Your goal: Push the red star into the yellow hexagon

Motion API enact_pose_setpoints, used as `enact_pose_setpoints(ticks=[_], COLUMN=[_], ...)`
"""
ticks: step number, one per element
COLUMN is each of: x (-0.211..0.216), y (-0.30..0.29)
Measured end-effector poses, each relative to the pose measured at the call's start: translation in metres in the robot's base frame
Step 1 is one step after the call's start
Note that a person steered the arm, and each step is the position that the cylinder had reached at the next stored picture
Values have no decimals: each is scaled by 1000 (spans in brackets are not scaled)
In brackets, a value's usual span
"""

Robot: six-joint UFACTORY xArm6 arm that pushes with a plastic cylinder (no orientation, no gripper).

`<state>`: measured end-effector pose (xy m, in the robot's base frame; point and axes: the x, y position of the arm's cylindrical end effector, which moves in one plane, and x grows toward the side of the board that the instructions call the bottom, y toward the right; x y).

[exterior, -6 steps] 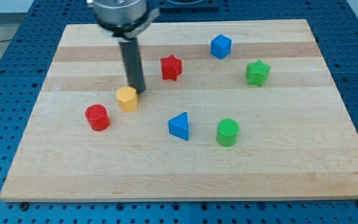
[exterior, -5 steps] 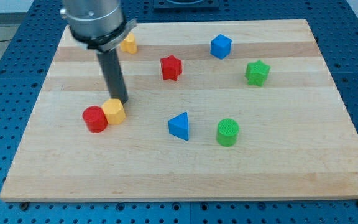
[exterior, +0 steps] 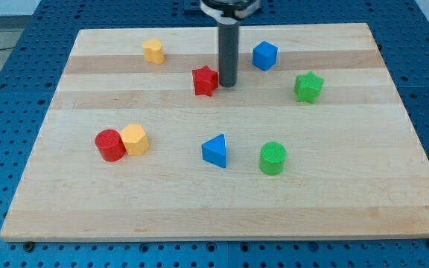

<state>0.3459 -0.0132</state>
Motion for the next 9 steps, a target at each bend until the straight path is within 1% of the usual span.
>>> enact_pose_setpoints(ticks=[1,2,3,4,5,6,7,8,9], x=[17,0,-37,-36,-10,0,0,18,35], y=[-49,-56,-60,-94,-106,-94,-60,-57,-80])
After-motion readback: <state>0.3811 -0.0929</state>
